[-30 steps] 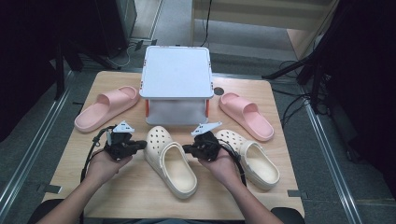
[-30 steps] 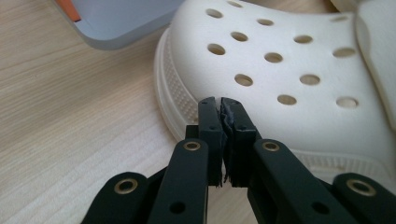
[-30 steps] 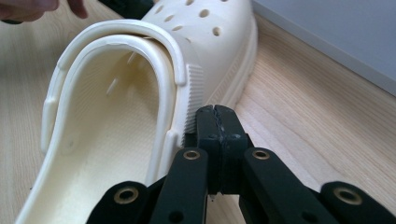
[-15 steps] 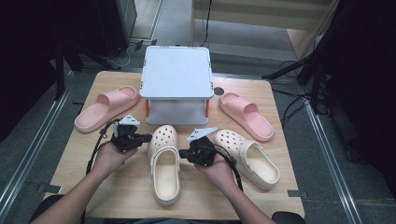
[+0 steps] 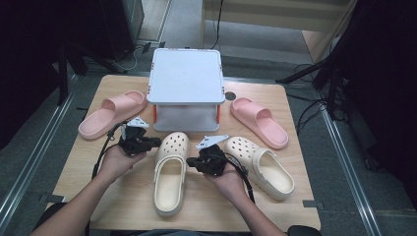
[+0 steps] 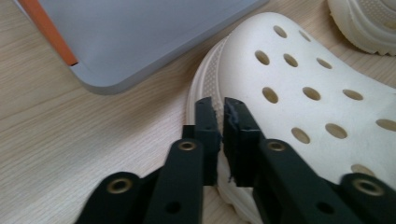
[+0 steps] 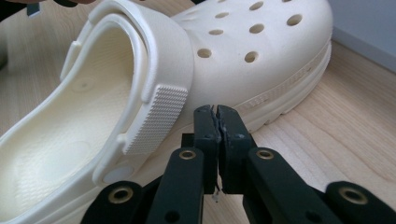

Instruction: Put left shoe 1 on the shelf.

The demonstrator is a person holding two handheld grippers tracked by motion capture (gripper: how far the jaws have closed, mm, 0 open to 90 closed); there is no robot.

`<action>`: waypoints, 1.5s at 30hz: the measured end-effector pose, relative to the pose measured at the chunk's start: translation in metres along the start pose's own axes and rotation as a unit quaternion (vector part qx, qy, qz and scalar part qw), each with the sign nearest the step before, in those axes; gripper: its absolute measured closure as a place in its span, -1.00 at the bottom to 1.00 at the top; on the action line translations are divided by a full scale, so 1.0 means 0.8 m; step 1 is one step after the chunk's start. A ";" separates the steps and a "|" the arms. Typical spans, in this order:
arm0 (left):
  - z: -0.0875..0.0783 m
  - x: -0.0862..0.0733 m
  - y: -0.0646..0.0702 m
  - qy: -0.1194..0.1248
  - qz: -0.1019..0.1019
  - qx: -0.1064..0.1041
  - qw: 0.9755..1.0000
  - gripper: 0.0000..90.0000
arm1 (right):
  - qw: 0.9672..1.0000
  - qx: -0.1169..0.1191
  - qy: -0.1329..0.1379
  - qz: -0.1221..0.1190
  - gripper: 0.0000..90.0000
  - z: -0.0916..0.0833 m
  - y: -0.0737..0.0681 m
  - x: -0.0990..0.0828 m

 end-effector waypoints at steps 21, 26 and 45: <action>-0.075 0.071 0.026 0.033 0.041 -0.029 0.998 0.60 | 0.996 -0.022 0.049 0.068 0.44 -0.046 -0.024 0.001; -0.086 0.105 0.026 0.038 0.048 -0.029 0.998 0.60 | 0.995 -0.038 0.053 0.082 0.44 -0.045 -0.032 0.003; -0.080 0.167 -0.004 0.043 0.056 -0.009 0.997 0.73 | 0.989 -0.074 0.059 0.109 0.09 -0.030 -0.047 0.004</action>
Point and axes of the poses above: each handheld gripper's, and its own axes: z roughly forward along the jaws, x roughly out of its top, y roughly to its right, the point moved 4 cm from there along z, roughly forward along the jaws, and after that the axes turned 13 degrees about -x, right-handed, at the moved point
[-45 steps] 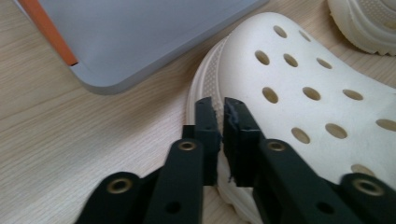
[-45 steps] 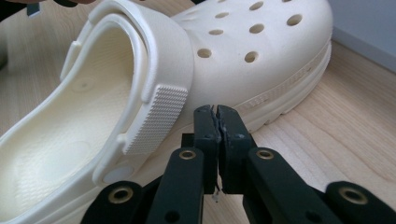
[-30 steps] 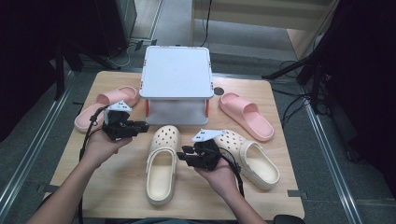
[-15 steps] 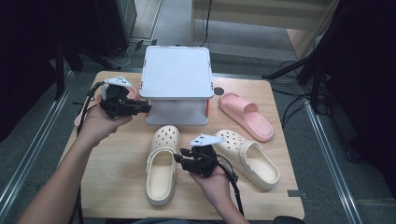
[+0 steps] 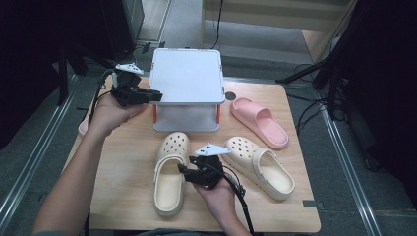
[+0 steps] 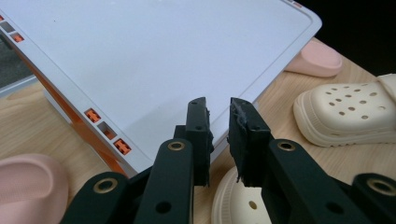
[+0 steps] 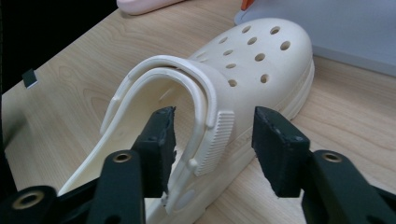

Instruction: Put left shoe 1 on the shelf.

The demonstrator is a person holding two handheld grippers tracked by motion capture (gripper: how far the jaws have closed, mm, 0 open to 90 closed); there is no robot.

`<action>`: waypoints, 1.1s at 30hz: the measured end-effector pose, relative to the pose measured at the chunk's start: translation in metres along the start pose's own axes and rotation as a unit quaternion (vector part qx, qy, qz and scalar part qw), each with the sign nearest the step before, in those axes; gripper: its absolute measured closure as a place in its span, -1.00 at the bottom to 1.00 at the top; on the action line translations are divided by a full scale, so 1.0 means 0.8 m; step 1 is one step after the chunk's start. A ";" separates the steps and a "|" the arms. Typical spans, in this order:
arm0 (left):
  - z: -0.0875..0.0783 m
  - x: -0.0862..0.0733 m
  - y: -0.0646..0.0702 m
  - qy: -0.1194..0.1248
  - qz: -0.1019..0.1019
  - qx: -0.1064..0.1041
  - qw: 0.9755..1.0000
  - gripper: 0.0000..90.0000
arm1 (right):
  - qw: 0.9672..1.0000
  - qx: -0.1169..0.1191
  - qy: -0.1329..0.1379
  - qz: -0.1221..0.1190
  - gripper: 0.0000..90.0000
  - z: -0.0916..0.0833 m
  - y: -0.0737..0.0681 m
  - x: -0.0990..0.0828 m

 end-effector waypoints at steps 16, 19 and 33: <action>0.009 -0.002 -0.015 -0.007 0.003 0.018 1.000 0.74 | 0.999 -0.020 -0.020 0.035 0.16 0.034 -0.006 -0.012; 0.009 -0.002 -0.015 -0.005 0.006 0.020 1.000 0.74 | 0.999 -0.023 -0.020 0.034 0.27 0.033 -0.006 -0.011; 0.010 -0.004 -0.014 0.001 0.009 0.028 1.000 0.72 | 0.998 -0.038 0.001 0.041 0.73 0.023 0.014 0.012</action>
Point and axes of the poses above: each handheld gripper's, and its own axes: z roughly forward along the jaws, x roughly out of its top, y roughly to its right, the point moved 4 cm from there along z, roughly forward along the jaws, and after that the axes turned 13 degrees about -x, right-handed, at the moved point
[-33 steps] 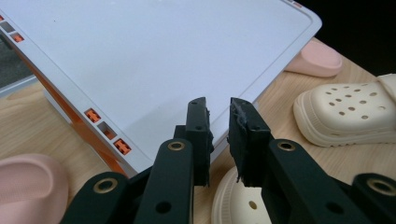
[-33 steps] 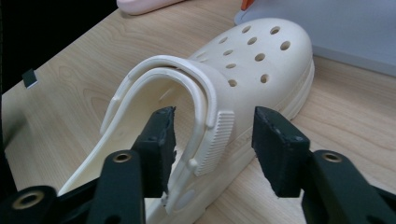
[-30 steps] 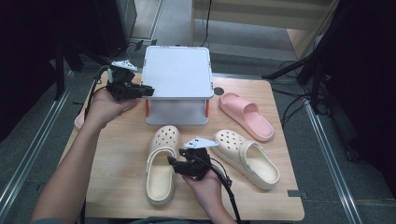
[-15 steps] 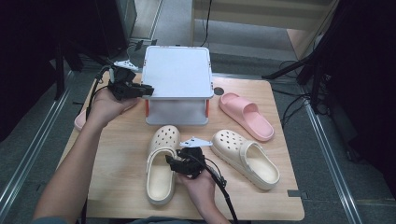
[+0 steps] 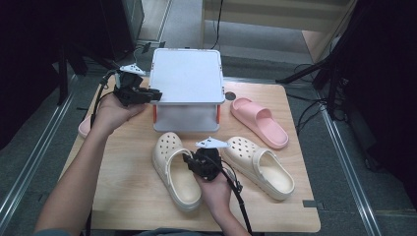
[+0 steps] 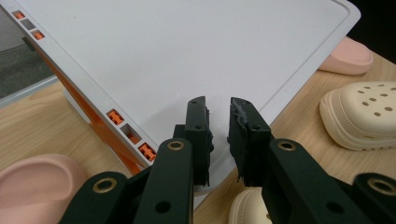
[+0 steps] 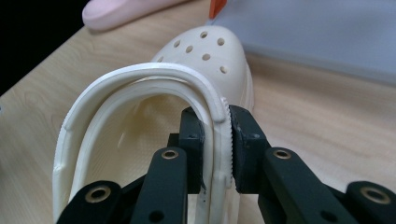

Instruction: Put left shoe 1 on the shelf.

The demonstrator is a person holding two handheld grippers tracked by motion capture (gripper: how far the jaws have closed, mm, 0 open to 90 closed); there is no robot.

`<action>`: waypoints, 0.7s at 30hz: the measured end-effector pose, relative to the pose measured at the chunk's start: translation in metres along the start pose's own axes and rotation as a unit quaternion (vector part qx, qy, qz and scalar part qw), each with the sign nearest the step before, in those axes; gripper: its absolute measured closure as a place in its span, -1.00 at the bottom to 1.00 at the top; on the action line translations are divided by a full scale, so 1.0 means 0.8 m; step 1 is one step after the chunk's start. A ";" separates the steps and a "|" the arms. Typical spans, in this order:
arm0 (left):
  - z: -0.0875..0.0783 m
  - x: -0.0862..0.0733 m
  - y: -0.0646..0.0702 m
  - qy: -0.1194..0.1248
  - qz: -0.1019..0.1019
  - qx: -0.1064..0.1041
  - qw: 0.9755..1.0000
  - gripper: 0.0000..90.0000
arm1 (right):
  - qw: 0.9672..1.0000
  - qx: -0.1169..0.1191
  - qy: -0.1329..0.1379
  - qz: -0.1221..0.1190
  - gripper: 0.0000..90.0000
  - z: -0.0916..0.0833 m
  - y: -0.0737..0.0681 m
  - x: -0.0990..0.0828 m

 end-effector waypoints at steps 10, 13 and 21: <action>0.000 0.000 0.000 0.000 -0.005 -0.001 1.000 0.76 | 1.000 -0.008 0.019 0.007 0.72 0.015 0.013 0.051; 0.000 0.000 0.000 0.001 -0.007 -0.006 1.000 0.76 | 0.999 -0.022 0.023 0.001 0.72 0.027 0.015 0.064; 0.000 -0.001 -0.001 0.005 -0.006 -0.011 1.000 0.75 | 0.998 -0.052 0.032 0.030 0.72 0.067 0.029 0.089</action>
Point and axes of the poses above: each handheld gripper's, and its own axes: z roughly forward along the jaws, x roughly out of its top, y roughly to its right, the point moved 4 cm from there along z, roughly forward along the jaws, and after that the axes turned 13 degrees about -x, right-handed, at the moved point
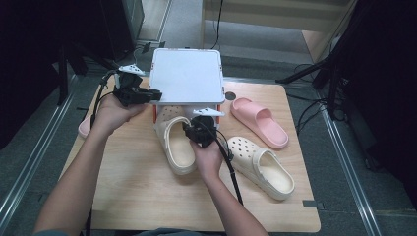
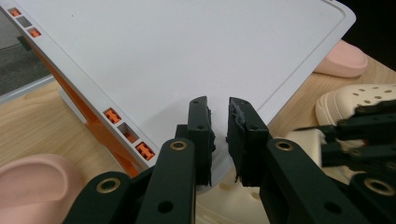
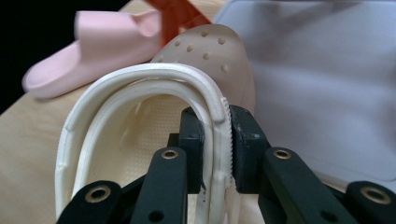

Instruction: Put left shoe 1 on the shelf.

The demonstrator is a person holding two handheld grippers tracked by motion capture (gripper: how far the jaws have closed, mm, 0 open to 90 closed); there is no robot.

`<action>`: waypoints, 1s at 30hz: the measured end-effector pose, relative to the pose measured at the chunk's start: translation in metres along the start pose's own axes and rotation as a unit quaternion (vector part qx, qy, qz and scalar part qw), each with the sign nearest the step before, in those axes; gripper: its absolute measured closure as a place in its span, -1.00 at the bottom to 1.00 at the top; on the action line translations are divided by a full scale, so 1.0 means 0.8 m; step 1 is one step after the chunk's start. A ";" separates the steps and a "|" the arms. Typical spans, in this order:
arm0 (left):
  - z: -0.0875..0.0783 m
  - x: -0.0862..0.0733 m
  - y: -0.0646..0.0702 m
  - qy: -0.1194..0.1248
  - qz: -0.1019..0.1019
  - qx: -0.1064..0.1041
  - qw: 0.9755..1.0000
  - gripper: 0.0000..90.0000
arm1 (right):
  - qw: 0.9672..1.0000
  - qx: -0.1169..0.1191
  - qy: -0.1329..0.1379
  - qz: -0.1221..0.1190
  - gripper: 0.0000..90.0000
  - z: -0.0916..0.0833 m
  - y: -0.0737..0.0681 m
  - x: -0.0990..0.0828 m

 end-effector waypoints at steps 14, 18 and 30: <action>0.000 -0.001 -0.001 0.005 -0.001 -0.006 1.000 0.75 | 0.998 -0.047 0.005 0.034 0.71 0.042 0.000 0.010; 0.000 -0.001 -0.001 0.005 0.002 -0.005 1.000 0.75 | 0.998 -0.047 0.007 0.034 0.65 0.042 -0.003 0.009; 0.000 -0.002 -0.002 0.006 0.000 -0.005 1.000 0.77 | 1.000 -0.002 0.001 0.024 0.27 0.026 0.002 0.009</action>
Point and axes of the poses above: each handheld gripper's, and its own axes: z roughly forward along the jaws, x roughly out of its top, y roughly to its right, the point moved 4 cm from there along z, roughly forward along the jaws, and after that the axes turned 13 degrees about -x, right-handed, at the moved point
